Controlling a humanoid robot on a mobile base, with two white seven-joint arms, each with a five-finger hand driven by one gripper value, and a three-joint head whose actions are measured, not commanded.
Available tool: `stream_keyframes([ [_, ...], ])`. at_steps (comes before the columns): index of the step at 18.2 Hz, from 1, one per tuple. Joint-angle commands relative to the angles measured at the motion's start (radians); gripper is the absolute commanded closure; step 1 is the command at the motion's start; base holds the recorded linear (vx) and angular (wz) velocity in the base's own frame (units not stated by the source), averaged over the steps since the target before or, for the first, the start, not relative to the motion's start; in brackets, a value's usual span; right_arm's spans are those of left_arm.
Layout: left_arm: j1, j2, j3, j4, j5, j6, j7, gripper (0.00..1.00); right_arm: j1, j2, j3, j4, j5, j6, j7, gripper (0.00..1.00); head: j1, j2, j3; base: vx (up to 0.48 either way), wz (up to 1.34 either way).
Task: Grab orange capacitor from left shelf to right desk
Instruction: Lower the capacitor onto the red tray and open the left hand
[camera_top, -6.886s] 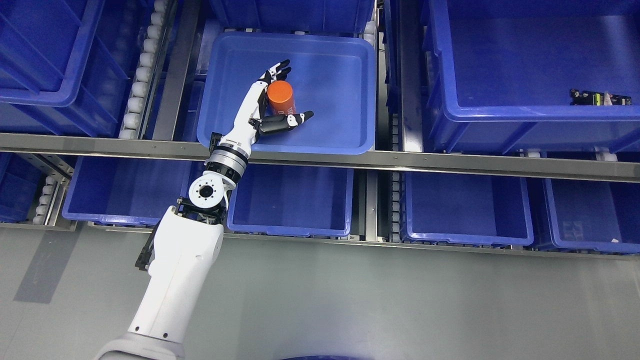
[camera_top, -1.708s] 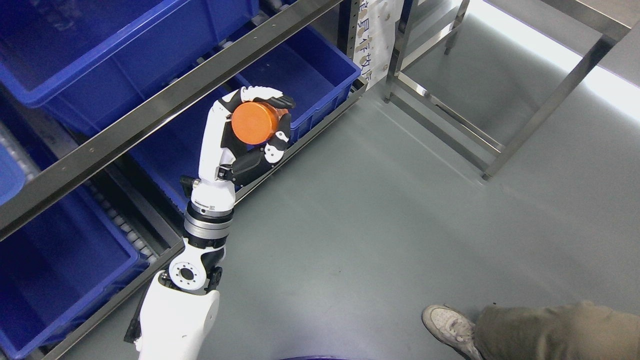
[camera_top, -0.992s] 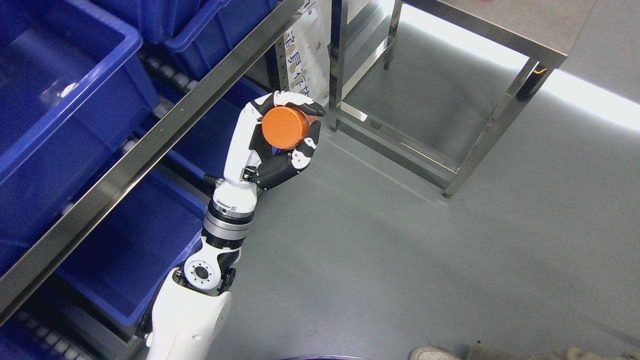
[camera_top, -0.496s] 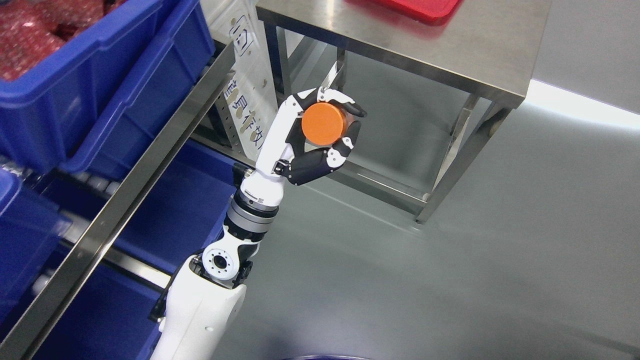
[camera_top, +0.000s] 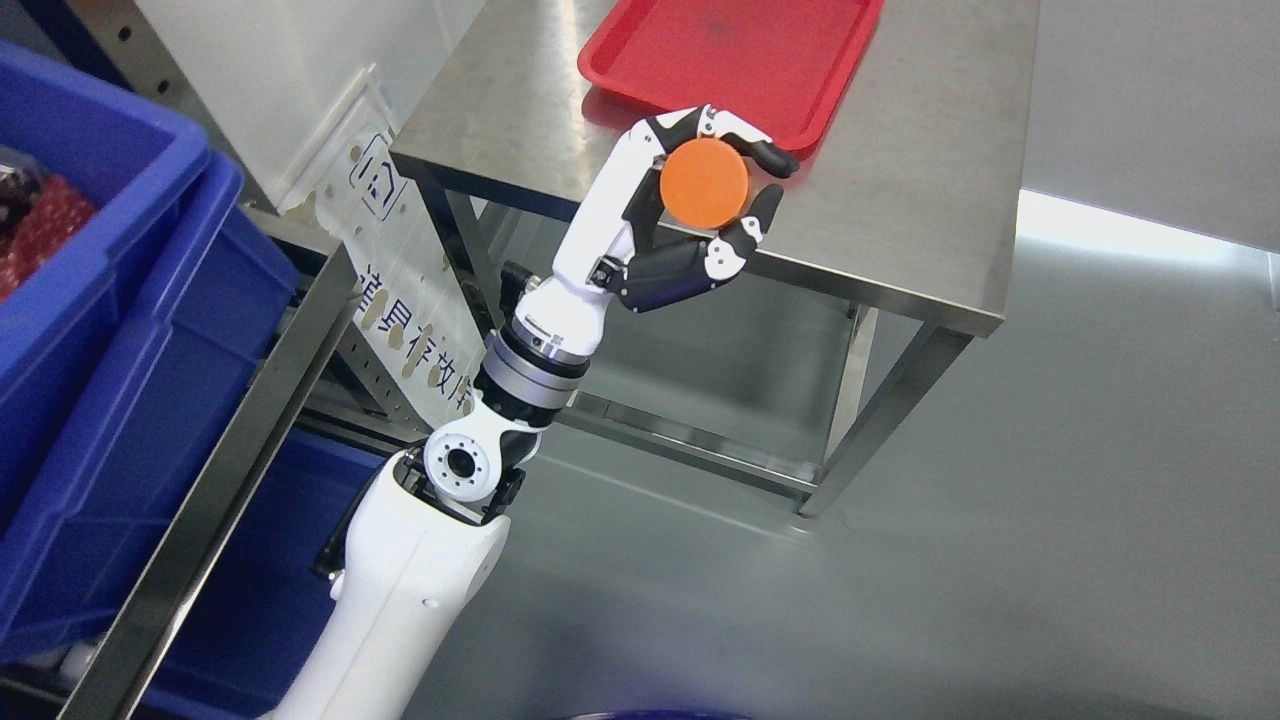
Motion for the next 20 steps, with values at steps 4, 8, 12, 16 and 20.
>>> stream_keyframes([
  [4,-0.282,0.017,-0.061,0.25,0.046,0.286,0.004,0.96,0.021,-0.018,-0.012,-0.017,0.006,0.001,0.001,0.0,0.0,0.0,0.0,0.277,-0.13],
  [8,-0.415,0.017,-0.067,0.509,0.149,0.32,0.014,0.96,0.021,-0.018,-0.012,-0.017,0.006,0.001,0.001,0.0,0.0,0.0,0.0,0.246,-0.09],
  [12,-0.469,0.017,-0.097,0.726,0.279,0.322,0.013,0.96,0.021,-0.018,-0.012,-0.017,0.006,0.001,0.001,0.0,0.0,0.0,0.0,0.199,-0.09],
  [16,-0.469,0.017,-0.111,0.914,0.289,0.308,0.013,0.93,0.021,-0.018,-0.012,-0.017,0.006,0.001,0.001,0.0,0.0,0.0,0.0,0.129,-0.01],
  [20,-0.466,0.017,-0.108,0.945,0.29,0.296,0.013,0.93,0.021,-0.018,-0.012,-0.017,0.006,0.001,0.001,0.0,0.0,0.0,0.0,0.047,-0.04],
])
